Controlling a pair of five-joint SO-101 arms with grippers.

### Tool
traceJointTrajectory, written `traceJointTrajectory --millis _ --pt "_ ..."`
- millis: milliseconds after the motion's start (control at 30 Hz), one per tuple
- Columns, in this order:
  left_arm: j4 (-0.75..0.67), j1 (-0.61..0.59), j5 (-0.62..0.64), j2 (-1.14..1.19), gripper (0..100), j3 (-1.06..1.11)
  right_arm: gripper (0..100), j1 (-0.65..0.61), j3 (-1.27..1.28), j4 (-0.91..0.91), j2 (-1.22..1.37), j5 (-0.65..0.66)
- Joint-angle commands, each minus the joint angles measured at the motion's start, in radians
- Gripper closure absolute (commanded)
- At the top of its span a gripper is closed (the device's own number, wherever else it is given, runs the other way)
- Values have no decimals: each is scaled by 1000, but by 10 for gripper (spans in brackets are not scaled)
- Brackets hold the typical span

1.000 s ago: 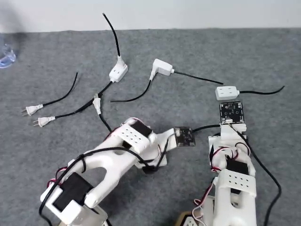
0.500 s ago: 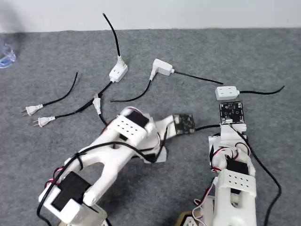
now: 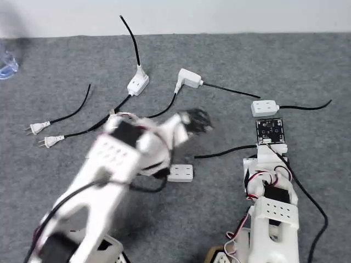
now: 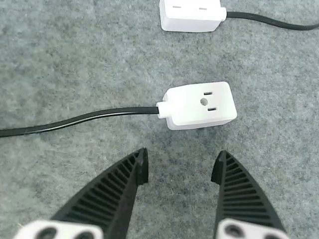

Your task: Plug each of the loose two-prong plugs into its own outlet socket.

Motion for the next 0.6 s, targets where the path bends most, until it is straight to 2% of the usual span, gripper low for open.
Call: traceJointTrajectory --millis 0,100,200,267,333,467,533,567 --pt "77 -180 41 -336 758 -44 772 -24 -23 -4 -7 14" --pt "31 -428 38 -480 758 54 772 -33 -21 -4 -7 14" --pt "-103 -675 -26 -552 758 228 772 -33 -21 -4 -7 14" --pt "-186 -781 -55 -555 758 343 772 -36 -20 -4 -5 14" --pt "-239 -868 -17 -546 758 423 772 -50 -18 -4 -5 14" --pt "-334 -895 222 -526 758 458 772 -77 17 -44 -7 66" --pt "-410 -839 310 -520 758 458 772 -93 31 -51 -13 80" --pt "-428 -798 302 -514 757 458 772 -94 32 -51 -13 80"
